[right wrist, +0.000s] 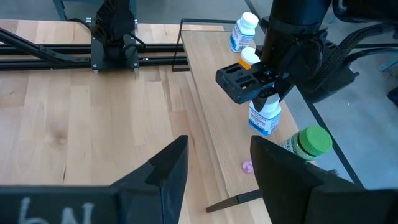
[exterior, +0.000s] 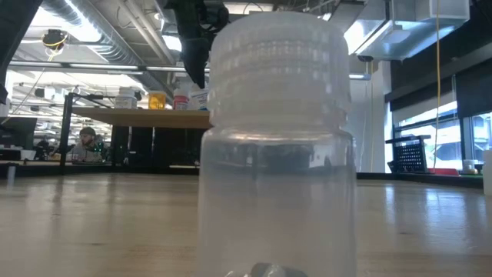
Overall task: Pick and place medicine bottles onto shelf by color
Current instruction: Put the white pill bottle on the shelf
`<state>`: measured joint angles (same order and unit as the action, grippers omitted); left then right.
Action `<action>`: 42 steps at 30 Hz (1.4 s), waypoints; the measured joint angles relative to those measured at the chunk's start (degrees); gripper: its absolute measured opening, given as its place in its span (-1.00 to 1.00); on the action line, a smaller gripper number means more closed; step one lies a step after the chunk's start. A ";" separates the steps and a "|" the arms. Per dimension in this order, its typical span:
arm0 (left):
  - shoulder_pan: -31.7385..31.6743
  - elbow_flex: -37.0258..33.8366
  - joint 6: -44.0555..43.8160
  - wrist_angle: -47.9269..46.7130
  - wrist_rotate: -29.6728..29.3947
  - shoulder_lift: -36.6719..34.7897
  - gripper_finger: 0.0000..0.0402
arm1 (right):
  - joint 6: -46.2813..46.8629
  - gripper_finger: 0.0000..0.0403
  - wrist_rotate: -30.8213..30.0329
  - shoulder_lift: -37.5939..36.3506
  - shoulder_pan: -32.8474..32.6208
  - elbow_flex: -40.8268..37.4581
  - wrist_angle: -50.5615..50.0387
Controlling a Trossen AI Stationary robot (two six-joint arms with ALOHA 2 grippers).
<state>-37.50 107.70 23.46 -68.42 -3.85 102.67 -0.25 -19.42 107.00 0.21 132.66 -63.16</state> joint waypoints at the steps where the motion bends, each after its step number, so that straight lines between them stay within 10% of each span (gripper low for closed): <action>1: 0.00 0.00 0.02 0.00 -0.02 0.00 -0.16 | 0.00 -0.13 0.00 0.00 0.00 0.00 0.00; 42: 0.04 3.57 1.77 -6.64 1.94 0.20 -0.05 | -0.01 -0.13 0.00 -0.04 0.00 0.00 0.00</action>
<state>-37.45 111.27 25.23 -75.06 -1.91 102.87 -0.26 -19.42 106.96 0.21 132.66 -63.16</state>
